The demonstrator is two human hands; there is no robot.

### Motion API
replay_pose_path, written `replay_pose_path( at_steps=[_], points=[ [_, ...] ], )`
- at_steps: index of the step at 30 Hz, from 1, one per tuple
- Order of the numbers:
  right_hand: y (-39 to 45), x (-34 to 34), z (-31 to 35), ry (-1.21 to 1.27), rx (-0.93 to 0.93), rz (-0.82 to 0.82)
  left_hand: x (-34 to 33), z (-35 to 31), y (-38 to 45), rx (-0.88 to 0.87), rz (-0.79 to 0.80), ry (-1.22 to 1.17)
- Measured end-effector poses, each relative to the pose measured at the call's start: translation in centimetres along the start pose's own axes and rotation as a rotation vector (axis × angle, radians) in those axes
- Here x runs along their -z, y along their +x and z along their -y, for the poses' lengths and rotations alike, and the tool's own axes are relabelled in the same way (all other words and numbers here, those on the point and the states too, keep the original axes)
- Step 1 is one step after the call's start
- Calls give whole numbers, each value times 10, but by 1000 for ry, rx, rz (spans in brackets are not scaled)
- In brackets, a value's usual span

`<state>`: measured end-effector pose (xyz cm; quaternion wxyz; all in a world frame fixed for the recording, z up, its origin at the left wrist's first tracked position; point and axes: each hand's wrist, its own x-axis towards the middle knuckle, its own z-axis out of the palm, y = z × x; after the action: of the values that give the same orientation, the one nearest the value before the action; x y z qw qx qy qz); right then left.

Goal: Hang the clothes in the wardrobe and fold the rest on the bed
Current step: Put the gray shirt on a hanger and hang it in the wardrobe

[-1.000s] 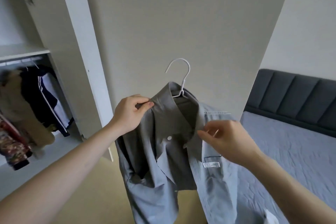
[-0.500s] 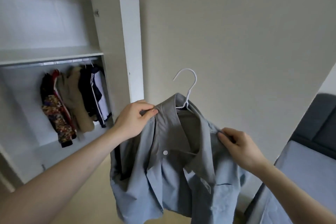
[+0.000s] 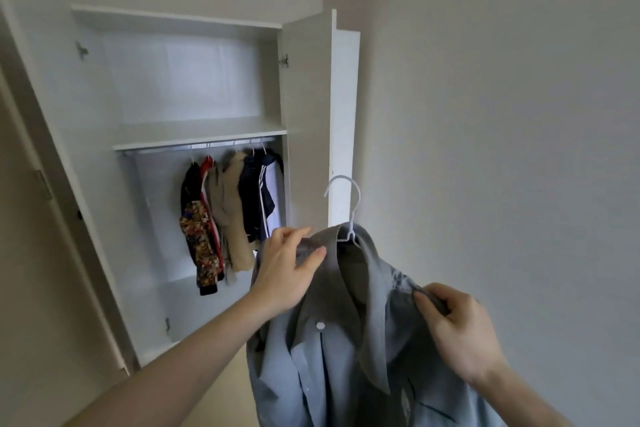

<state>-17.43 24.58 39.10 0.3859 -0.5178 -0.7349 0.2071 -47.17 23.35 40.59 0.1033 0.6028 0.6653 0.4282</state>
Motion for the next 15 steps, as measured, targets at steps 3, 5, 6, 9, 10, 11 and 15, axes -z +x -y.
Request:
replay_pose_path(
  at_steps=[3,5,6,9,10,11,15],
  points=[
    [23,-38,19,30,22,-2,20,20,8,102,40,-148],
    [38,-63,33,59,39,-1,31,33,14,139,66,-240],
    [45,-77,40,81,47,-2,35,41,18,143,84,-281],
    [66,-118,61,145,58,1,46,69,27,98,121,-240],
    [72,-131,67,161,59,7,49,78,32,63,114,-190],
    [78,-144,73,176,59,17,54,86,38,32,95,-146],
    [96,-189,94,244,55,64,72,119,70,38,-46,-70]
  ],
)
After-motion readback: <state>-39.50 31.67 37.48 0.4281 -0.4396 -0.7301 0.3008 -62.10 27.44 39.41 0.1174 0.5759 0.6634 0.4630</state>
